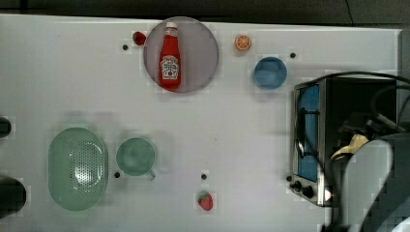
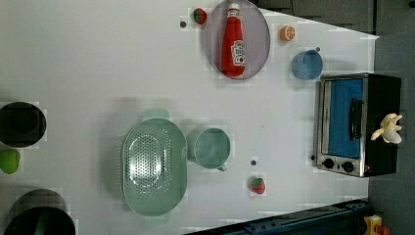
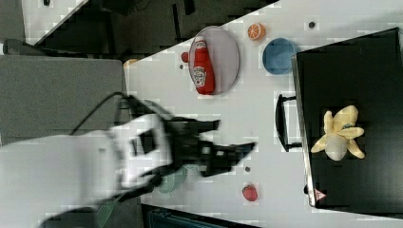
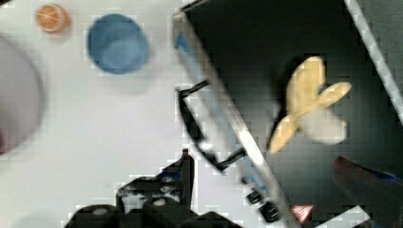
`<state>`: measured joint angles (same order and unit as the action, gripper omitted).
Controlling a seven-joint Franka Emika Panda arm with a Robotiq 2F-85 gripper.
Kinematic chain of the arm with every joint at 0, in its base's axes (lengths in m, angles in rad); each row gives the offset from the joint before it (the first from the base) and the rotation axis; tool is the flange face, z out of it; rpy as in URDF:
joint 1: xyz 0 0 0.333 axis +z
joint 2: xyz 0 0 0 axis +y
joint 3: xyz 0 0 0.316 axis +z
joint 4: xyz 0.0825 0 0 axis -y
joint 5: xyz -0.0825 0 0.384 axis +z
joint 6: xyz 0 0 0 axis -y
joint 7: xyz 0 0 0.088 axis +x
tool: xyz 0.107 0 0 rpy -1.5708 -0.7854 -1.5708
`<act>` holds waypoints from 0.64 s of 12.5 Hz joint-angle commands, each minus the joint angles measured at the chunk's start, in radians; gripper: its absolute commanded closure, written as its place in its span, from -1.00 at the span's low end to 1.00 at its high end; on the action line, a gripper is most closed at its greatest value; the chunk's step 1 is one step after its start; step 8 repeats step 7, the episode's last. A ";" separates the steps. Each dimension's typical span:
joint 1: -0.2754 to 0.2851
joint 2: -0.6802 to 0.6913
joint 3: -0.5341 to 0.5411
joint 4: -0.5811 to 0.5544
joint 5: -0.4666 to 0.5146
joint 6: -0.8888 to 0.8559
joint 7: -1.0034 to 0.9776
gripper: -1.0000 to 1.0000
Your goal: Pick banana from table and place on oven.
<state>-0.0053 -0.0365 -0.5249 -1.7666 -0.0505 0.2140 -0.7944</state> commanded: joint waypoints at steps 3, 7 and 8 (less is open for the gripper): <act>0.053 -0.069 0.233 0.029 0.002 -0.147 0.569 -1.00; 0.053 -0.100 0.364 0.028 0.002 -0.176 0.826 -1.00; 0.053 -0.100 0.364 0.028 0.002 -0.176 0.826 -1.00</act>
